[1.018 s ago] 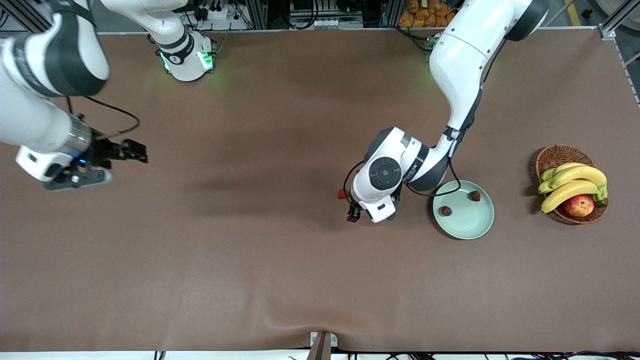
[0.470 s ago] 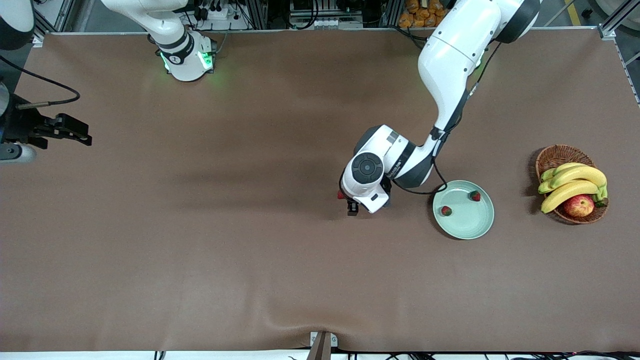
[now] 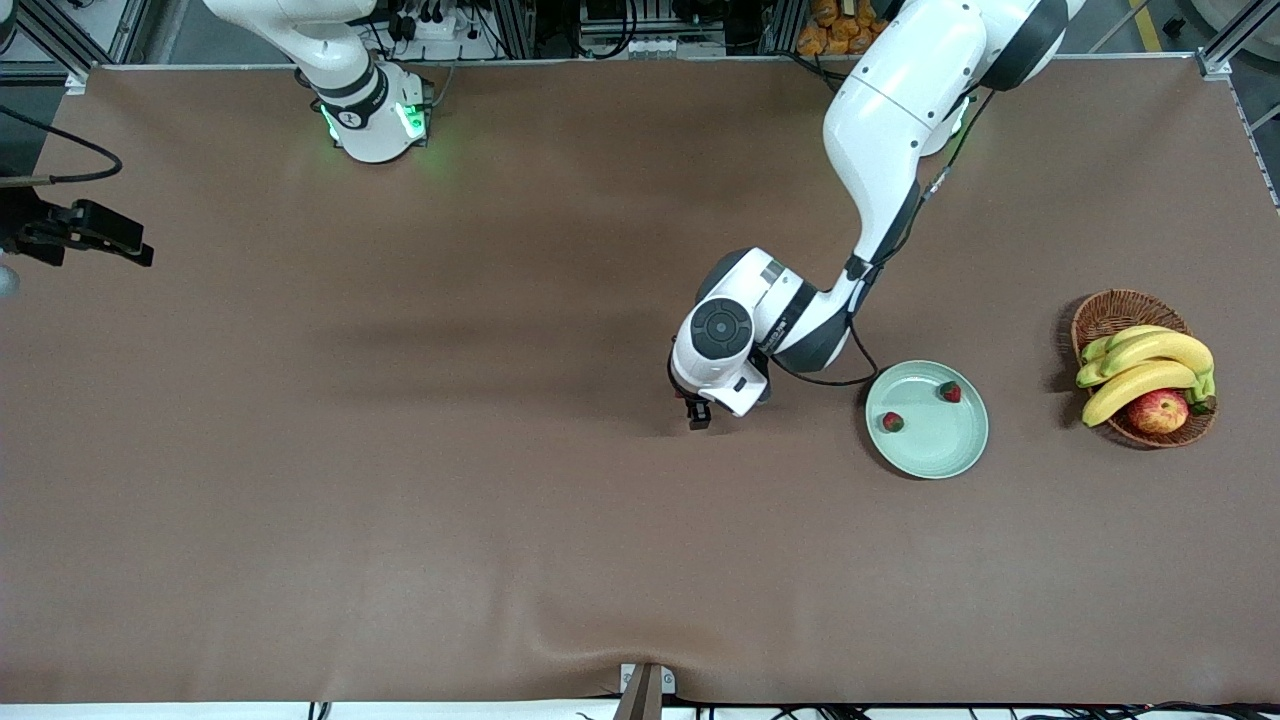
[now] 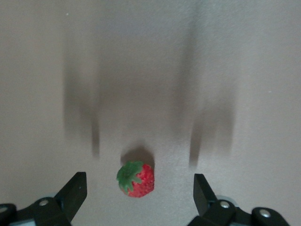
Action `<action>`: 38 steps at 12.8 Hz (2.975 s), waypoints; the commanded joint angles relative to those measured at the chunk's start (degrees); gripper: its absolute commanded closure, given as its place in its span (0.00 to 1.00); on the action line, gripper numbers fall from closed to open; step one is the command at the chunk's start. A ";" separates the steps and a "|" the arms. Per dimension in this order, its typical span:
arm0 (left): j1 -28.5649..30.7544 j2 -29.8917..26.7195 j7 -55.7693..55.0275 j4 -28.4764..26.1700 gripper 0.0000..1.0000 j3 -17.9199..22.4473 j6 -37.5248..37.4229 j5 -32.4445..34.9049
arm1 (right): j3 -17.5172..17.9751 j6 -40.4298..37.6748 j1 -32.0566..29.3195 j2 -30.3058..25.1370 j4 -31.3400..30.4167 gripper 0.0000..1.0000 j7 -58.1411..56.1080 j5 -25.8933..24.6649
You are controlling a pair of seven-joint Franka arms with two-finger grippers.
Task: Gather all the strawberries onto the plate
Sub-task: 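Grasp the last strawberry with the left gripper while the right gripper returns, then carry the strawberry over the plate and open the left gripper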
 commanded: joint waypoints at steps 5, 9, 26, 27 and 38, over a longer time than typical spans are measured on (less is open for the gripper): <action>-1.18 1.48 -3.63 -0.02 0.08 0.63 1.20 2.80 | 0.90 -0.51 -1.05 -2.58 -0.51 0.00 3.51 0.94; -1.27 1.57 -4.78 0.42 0.35 0.62 1.56 2.54 | 0.81 1.42 -1.14 -2.23 -1.21 0.00 2.81 0.76; 13.40 -11.78 23.06 -2.29 1.00 -0.08 -14.52 3.15 | 0.90 1.87 -0.08 -1.97 -2.00 0.00 0.35 -2.67; 15.33 -12.93 25.69 -3.69 1.00 -0.08 -14.53 3.15 | 0.82 2.57 -0.43 -1.97 -1.91 0.00 0.35 -1.80; 28.61 -16.54 53.12 -17.48 1.00 0.01 -9.28 4.91 | 1.08 3.80 -2.19 -1.97 -1.56 0.00 0.35 2.16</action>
